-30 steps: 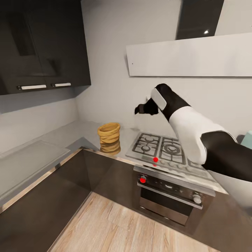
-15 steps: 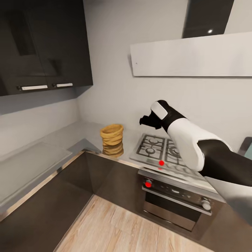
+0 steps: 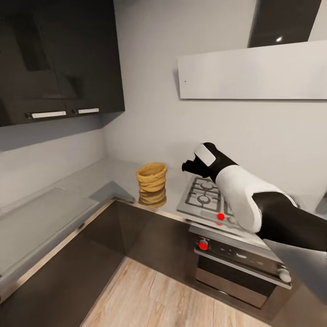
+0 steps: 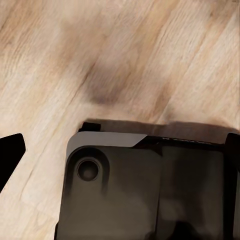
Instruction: In the kitchen, take the popcorn bag from the countertop, put it into the microwave, and heat it until the popcorn is cooked so the cooked popcorn ends up inside the bag.
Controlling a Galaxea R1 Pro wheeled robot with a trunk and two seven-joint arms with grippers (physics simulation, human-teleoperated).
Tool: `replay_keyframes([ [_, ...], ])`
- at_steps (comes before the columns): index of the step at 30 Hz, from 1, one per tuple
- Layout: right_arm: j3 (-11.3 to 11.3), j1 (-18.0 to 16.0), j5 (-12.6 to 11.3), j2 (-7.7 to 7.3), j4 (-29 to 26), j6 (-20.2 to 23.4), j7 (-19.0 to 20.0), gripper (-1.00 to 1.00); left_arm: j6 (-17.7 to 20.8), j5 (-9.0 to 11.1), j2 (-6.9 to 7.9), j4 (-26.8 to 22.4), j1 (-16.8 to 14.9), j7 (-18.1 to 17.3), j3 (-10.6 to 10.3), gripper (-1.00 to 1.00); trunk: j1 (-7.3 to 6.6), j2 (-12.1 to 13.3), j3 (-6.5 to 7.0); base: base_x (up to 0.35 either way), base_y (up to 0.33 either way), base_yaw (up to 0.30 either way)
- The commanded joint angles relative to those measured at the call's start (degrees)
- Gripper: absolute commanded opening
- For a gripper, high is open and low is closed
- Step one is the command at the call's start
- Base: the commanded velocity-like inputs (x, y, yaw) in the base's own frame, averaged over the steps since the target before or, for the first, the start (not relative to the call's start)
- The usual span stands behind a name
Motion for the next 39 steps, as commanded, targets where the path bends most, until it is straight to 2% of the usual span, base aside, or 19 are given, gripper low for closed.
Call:
replay_keyframes([
  [1, 0.1, 0.0, -0.4, 0.02, -0.1, 0.1, -0.5, 1.0, -0.2, 0.2, -0.04, 0.0, -0.1, 0.0, 0.3, 1.0, 0.06, -0.1, -0.13, 0.202, 0.311, 0.0],
  [6, 0.3, 0.2, -0.3, 0.02, 0.0, 0.5, -0.5, 1.0, -0.2, 0.1, -0.05, 0.0, -0.1, 0.0, 0.3, 1.0, 0.06, -0.1, -0.13, 0.192, 0.302, 0.0],
  [13, 0.5, 0.2, -0.3, 0.02, -0.1, 3.2, 0.4, 1.0, -0.2, 0.1, -0.06, 0.0, -0.1, 0.0, 0.2, 1.0, 0.06, -0.1, -0.13, 0.027, 0.043, 0.0],
  [22, 0.5, 0.3, -0.3, 0.02, -0.1, 3.4, 0.5, 1.0, -0.8, 0.1, -0.06, 0.0, 1.1, 0.0, 0.0, 1.0, 0.06, -0.1, -0.13, 0.081, 0.191, 0.0],
  [30, 0.5, 0.3, -0.3, 0.02, -0.1, 3.4, 0.6, 1.0, -1.1, 0.0, -0.06, 0.0, 1.2, 0.0, -0.2, 1.0, 0.06, -0.1, -0.13, 0.03, 0.028, 0.0],
  [39, 0.5, 0.3, -0.3, 0.02, -0.1, 3.2, 1.5, 1.0, -1.2, 0.0, -0.1, 0.0, 1.2, 0.1, -0.2, 1.0, 0.06, -0.1, -0.13, 0.249, 0.0, 0.0],
])
